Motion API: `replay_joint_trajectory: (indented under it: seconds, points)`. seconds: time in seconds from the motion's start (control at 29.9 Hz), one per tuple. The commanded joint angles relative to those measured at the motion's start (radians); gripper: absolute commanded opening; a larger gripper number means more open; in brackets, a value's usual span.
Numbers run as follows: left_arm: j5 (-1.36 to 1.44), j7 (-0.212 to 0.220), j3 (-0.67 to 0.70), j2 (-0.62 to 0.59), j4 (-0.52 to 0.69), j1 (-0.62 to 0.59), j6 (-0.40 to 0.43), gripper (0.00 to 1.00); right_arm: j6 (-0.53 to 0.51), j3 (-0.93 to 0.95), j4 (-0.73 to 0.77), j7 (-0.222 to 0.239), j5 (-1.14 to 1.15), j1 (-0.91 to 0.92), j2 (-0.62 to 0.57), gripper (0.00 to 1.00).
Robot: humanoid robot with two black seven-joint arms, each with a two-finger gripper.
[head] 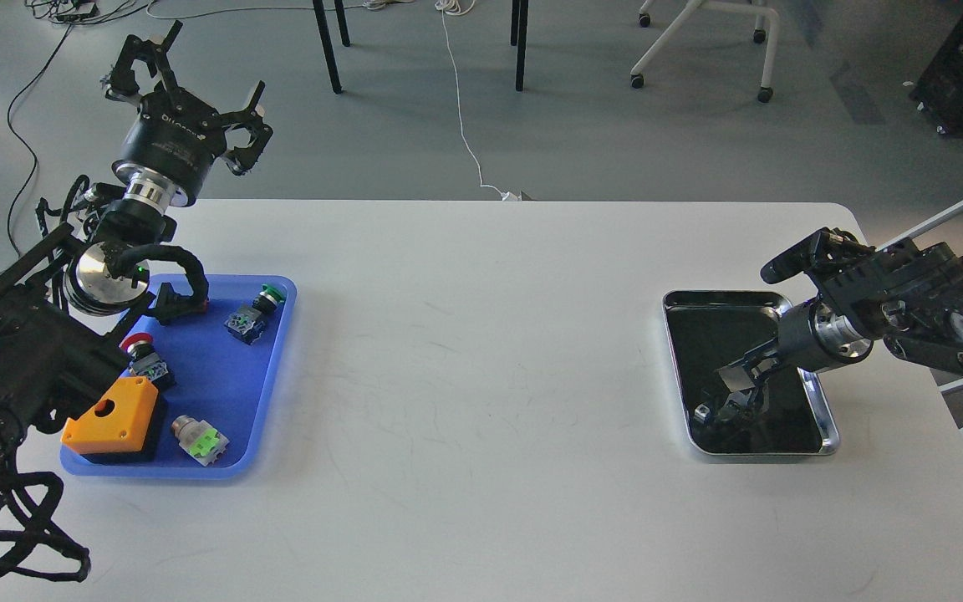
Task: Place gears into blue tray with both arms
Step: 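Lower the right gripper and grasp a small black gear in the metal tray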
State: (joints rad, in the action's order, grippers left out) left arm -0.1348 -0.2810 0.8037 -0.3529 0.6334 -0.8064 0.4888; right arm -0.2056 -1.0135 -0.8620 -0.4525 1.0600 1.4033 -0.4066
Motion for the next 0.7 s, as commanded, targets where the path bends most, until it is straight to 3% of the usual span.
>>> replay_joint_trajectory:
  seconds: [0.0, 0.43, 0.57, 0.67]
  points:
    - [0.0, 0.0, 0.0, 0.003, 0.0, 0.003, 0.0, 0.98, 0.0, 0.003, 0.018, 0.002, 0.002, -0.015, 0.0, 0.62]
    - [0.0, 0.0, 0.0, 0.002, 0.0, 0.001, 0.0, 0.98, 0.003, 0.004, 0.055, 0.003, 0.002, -0.026, 0.002, 0.58]
    - [0.0, 0.0, 0.0, -0.001, 0.0, 0.003, 0.0, 0.98, 0.003, 0.019, 0.057, 0.005, 0.002, -0.032, 0.008, 0.48]
    - [0.0, 0.0, 0.0, -0.003, 0.0, 0.001, 0.0, 0.98, 0.003, 0.023, 0.066, 0.005, 0.002, -0.035, 0.008, 0.46]
